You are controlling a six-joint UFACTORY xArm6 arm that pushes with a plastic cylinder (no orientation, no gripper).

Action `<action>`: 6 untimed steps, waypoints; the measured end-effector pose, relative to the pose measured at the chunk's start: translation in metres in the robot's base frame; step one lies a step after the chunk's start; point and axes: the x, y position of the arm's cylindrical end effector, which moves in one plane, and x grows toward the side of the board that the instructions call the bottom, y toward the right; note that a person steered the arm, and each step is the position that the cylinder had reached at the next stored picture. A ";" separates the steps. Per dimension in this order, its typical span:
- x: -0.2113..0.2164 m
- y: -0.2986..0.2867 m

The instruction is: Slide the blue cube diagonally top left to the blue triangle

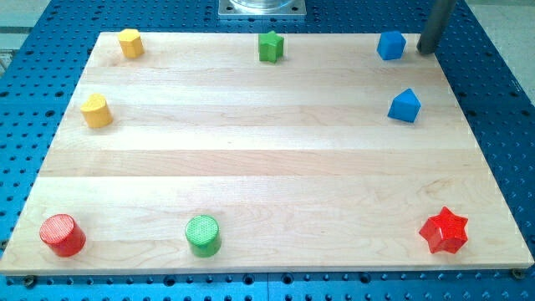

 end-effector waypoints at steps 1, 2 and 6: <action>0.015 -0.057; 0.002 -0.031; 0.027 -0.105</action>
